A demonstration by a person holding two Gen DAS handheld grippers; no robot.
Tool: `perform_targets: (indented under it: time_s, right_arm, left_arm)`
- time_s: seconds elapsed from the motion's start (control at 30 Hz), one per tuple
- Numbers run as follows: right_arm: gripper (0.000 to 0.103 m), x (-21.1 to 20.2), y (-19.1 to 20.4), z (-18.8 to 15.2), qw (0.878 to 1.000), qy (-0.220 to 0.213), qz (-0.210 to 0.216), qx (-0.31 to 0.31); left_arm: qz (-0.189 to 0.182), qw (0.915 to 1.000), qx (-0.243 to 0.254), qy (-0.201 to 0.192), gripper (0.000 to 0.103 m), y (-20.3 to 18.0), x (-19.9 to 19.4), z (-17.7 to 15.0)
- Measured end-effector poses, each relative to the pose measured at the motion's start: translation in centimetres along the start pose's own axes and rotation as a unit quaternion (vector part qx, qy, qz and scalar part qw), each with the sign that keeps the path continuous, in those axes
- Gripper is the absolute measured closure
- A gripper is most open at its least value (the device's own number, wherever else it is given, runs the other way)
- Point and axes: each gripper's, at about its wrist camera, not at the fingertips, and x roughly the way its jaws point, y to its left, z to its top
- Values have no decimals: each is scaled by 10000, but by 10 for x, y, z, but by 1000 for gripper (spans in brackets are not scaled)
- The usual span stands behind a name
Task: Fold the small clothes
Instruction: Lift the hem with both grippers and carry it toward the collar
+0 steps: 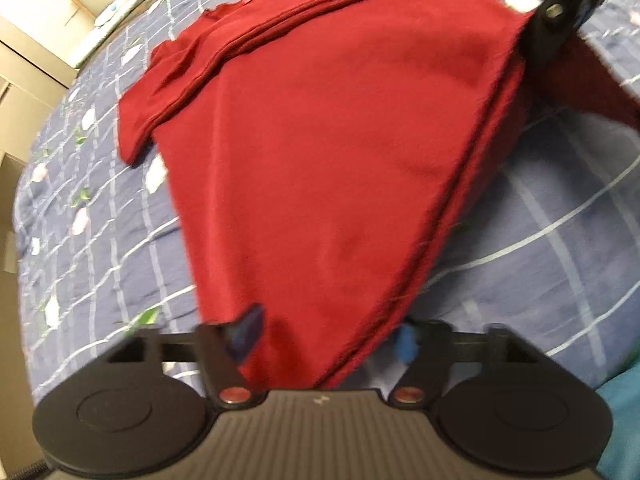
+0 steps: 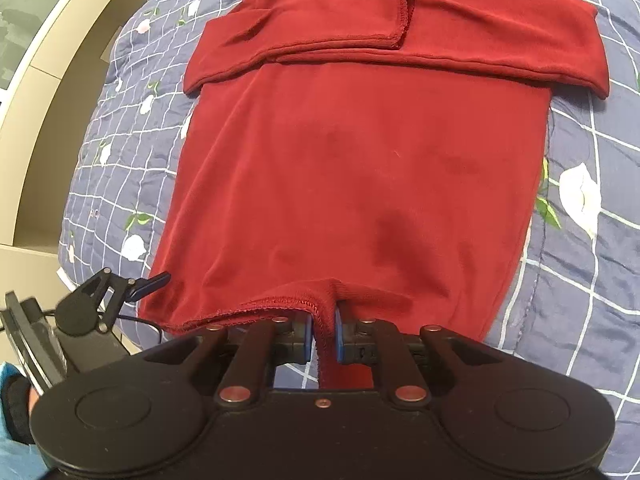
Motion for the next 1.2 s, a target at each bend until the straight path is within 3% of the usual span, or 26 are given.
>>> perform_targets:
  time_s: [0.03, 0.1, 0.17, 0.27, 0.37, 0.5, 0.63, 0.8, 0.9, 0.97, 1.03, 1.1, 1.2]
  right_arm:
    - [92, 0, 0, -2, 10000, 0, -4, -14]
    - [92, 1, 1, -3, 9999, -1, -63, -103]
    - [92, 2, 2, -7, 9998, 2, -113, -172]
    - [90, 4, 2, -13, 9996, -8, -196, -205]
    - [79, 7, 2, -22, 9989, -36, -380, -282]
    - [47, 13, 7, -36, 9970, -83, -670, -389]
    - [25, 24, 18, -50, 9939, -193, -917, -580]
    - [19, 50, 36, -67, 9814, -281, -1515, -1142]
    - [20, 67, 42, -78, 9664, -314, -2126, -1412]
    - [27, 67, 42, -85, 9593, -434, -2348, -1505]
    - [54, 62, 41, -90, 9519, -545, -2531, -1639]
    - [75, 53, 35, -93, 9458, -667, -2677, -1711]
    - [87, 34, 25, -97, 9409, -949, -2782, -1682]
  left_arm:
    - [-25, 10000, -19, 7, 60, 5, 1, -2]
    - [-257, 9995, -170, 23, 88, 19, 3, -5]
    - [-573, 9977, -355, -11, 96, 35, 1, -4]
    - [-628, 9971, -410, -117, 97, 51, -4, 7]
    - [-758, 9956, -552, -73, 98, 64, -5, 21]
    - [-915, 9923, -828, 135, 98, 78, -2, 37]
    - [-1009, 9895, -983, 309, 98, 86, -1, 48]
    - [-1081, 9873, -1099, 394, 98, 88, -5, 55]
    - [-1037, 9885, -1049, 327, 98, 90, -9, 57]
    - [-987, 9899, -980, 270, 97, 88, -12, 56]
    - [-896, 9920, -866, 219, 97, 83, -15, 51]
    - [-790, 9940, -721, 205, 95, 77, -14, 46]
    - [-473, 9980, -382, 161, 87, 62, -13, 33]
